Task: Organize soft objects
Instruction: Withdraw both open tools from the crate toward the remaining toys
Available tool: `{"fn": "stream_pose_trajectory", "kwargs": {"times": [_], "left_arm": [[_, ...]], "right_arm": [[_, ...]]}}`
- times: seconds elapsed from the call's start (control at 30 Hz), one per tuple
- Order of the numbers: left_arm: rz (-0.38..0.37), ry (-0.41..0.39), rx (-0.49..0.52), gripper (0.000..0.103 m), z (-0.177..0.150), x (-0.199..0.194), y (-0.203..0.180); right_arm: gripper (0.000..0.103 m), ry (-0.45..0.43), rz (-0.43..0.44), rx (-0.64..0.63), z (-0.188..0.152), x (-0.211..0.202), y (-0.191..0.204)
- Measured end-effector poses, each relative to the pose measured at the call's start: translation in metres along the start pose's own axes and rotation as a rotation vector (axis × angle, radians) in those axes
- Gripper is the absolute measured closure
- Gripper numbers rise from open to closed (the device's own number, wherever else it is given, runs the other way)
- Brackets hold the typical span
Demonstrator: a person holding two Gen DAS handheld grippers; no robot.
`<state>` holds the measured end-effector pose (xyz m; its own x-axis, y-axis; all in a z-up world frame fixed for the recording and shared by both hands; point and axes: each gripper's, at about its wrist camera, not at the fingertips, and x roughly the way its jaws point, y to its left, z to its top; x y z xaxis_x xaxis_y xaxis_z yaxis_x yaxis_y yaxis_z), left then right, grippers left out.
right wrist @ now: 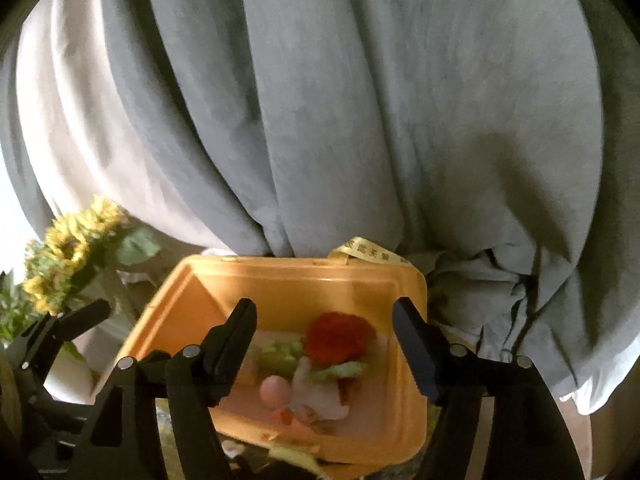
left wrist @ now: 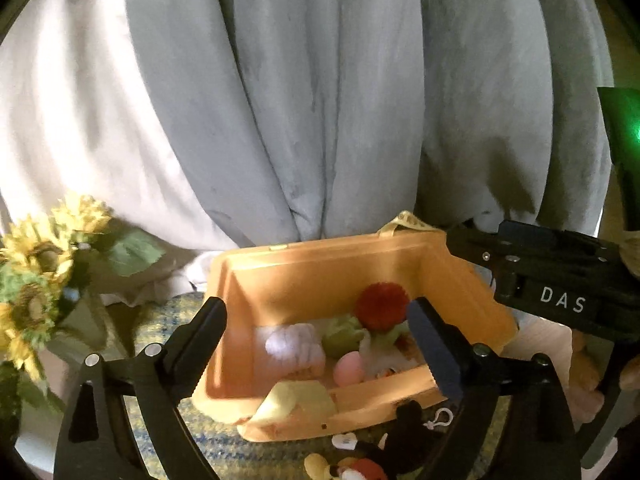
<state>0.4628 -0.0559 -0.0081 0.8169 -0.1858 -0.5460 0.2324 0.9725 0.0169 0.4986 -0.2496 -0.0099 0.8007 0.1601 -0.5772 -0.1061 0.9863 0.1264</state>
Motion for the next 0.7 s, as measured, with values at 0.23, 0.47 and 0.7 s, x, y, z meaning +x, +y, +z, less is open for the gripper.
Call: {"fn": "stream_pose_trajectory", "kwargs": {"times": [0.23, 0.47, 0.7], "left_arm": [[0.03, -0.056, -0.017, 0.007, -0.008, -0.041, -0.002], [0.062, -0.109, -0.013, 0.005, -0.025, -0.073, -0.006], [0.079, -0.121, 0.006, 0.004, -0.05, -0.087, -0.014]], "right_arm": [[0.028, -0.086, 0.003, -0.014, -0.009, -0.043, 0.011], [0.024, -0.176, -0.012, -0.036, -0.024, -0.081, 0.023], [0.022, -0.22, -0.024, -0.049, -0.043, -0.106, 0.027]]}}
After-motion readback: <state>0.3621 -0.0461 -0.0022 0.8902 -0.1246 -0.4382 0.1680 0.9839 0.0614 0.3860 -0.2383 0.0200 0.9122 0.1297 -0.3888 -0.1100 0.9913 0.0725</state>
